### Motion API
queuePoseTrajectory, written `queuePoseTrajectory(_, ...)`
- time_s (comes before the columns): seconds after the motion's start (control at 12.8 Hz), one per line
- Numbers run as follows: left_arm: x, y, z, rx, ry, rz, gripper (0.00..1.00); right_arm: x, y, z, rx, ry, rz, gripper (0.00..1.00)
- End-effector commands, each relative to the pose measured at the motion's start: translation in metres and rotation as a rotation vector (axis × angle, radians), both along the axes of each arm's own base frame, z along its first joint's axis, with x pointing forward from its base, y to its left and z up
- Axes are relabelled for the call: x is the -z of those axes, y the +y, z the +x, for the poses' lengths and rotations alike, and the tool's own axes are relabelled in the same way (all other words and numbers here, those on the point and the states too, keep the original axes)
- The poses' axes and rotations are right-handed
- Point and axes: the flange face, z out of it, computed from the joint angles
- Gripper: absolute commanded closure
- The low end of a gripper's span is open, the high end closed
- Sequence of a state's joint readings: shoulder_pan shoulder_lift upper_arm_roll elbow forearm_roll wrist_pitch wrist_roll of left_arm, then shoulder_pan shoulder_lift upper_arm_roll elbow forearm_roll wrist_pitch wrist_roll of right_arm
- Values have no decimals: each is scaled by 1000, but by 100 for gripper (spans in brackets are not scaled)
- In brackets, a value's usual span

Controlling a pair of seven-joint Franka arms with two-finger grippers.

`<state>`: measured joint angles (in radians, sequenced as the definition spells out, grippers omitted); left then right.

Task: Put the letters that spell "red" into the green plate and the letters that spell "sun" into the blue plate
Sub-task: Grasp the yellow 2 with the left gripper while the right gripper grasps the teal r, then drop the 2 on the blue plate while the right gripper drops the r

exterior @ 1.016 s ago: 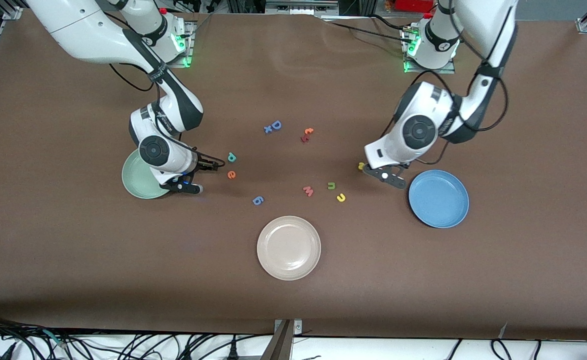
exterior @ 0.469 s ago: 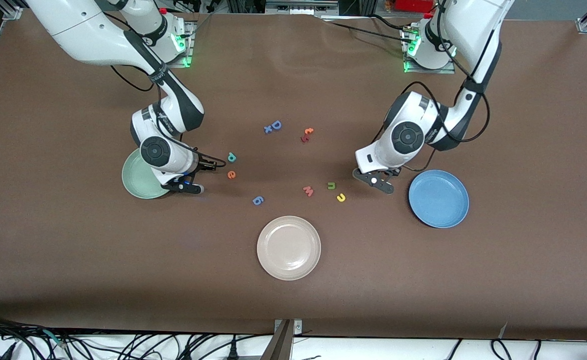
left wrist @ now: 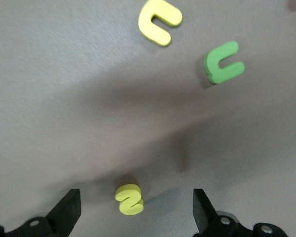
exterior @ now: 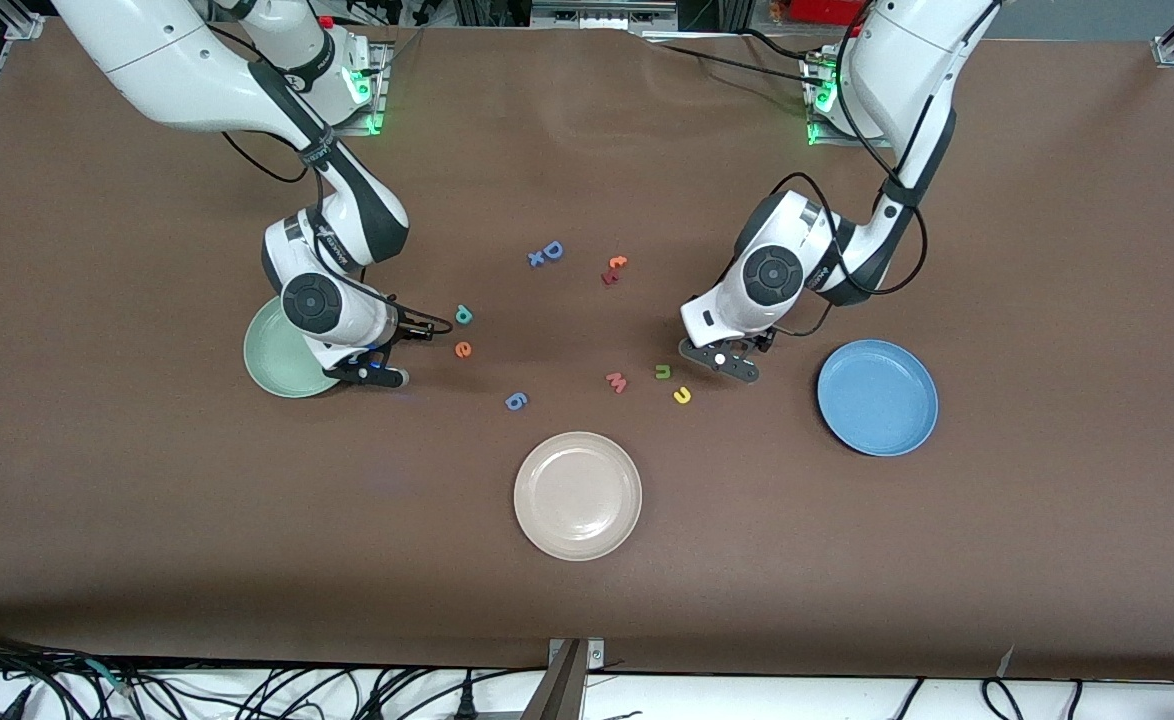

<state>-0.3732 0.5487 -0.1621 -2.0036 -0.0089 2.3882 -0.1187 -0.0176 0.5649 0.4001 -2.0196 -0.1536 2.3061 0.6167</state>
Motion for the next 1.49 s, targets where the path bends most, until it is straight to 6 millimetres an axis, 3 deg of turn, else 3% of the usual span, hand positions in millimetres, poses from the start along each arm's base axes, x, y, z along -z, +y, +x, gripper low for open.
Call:
queuePoseTrajectory(0.0, -5, 0, -16, 11, -11, 21, 3, 7, 1, -8, -16, 2, -5, 67)
queuePoseTrajectory(0.08, -3, 1, -17, 20, -8, 24, 16, 7, 1, -8, -16, 1, -5, 72)
queuePoseTrajectory(0.16, 0, 3, -17, 29, -6, 30, 53, 7, 1, -8, -16, 2, -5, 74)
queuePoseTrajectory(0.23, -2, 2, -16, 38, -13, 32, 81, 7, 1, -8, -15, 2, -5, 79)
queuePoseTrajectory(0.31, -3, 2, -14, 37, -16, 31, 95, 7, 1, -8, -16, 2, -5, 83)
queuePoseTrajectory(0.39, -3, 3, -14, 34, -16, 32, 100, 7, 1, -8, -16, 2, -5, 87)
queuePoseTrajectory(0.63, -14, 3, -9, 31, -26, 30, 100, 1, 0, -5, -13, -2, -8, 87)
queuePoseTrajectory(0.78, -43, 12, -1, 18, -39, 33, 100, -20, -1, 3, -21, -12, -20, 87)
queuePoseTrajectory(0.86, -69, 22, 9, 19, -32, 43, 100, -39, -4, 10, -25, -7, -38, 87)
queuePoseTrajectory(1.02, -111, 64, 34, 111, 32, 50, 100, -77, -13, 28, -20, 30, -80, 87)
queuePoseTrajectory(1.09, -118, 91, 47, 165, 45, 31, 100, -91, -20, 36, -33, 60, -91, 87)
queuePoseTrajectory(1.25, -120, 148, 71, 237, 38, -11, 100, -104, -61, 51, -49, 73, -102, 87)
queuePoseTrajectory(1.41, -109, 185, 85, 283, 38, -30, 100, -98, -109, 59, -87, 90, -103, 87)
